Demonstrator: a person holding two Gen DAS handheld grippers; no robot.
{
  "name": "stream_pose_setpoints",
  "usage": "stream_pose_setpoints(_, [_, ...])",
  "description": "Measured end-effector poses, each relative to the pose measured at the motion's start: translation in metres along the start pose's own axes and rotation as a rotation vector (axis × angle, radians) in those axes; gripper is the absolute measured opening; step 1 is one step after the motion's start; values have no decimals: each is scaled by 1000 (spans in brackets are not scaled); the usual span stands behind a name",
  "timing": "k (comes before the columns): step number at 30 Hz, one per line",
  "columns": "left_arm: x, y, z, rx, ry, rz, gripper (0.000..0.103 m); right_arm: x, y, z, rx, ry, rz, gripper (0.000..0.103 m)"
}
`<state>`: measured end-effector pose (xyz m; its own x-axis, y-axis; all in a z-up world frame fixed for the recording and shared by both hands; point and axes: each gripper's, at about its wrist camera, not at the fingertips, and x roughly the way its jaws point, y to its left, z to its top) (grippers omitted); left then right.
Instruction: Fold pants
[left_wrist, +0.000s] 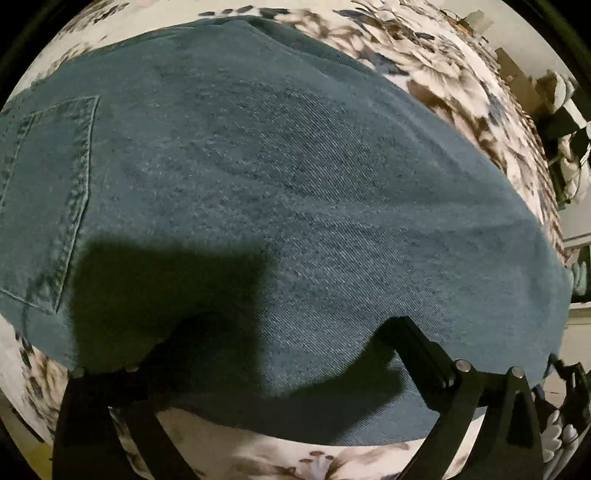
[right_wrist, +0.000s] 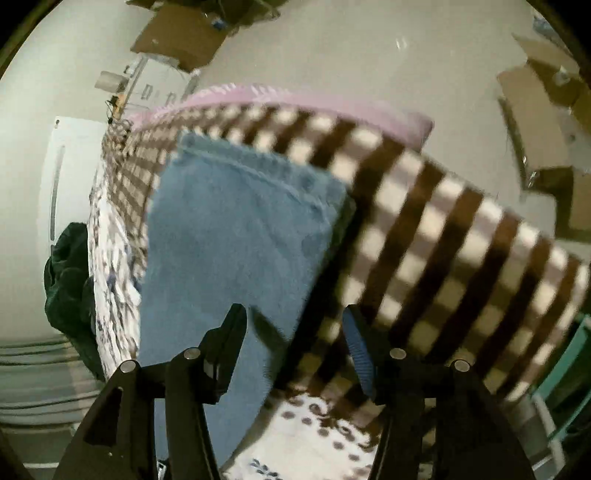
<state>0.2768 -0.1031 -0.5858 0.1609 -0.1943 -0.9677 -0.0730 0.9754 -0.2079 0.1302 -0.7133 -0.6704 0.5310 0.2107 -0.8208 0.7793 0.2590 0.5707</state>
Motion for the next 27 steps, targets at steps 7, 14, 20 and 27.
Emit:
stream_pose_setpoints(7, [3,-5,-1,-8,-14,40,103,5,-2,14,57,-144,172,56])
stream_pose_setpoints(14, [14,-23,8,-33,10,64,103,13,9,18,-3,-167,180,12])
stream_pose_setpoints(20, [11,-18,17,-48,12,67,103,29,22,26,-38,-116,182,17])
stream_pose_setpoints(27, [-23,-12,26,-73,-46,18,103,1,63,7,-124,-186,161,8])
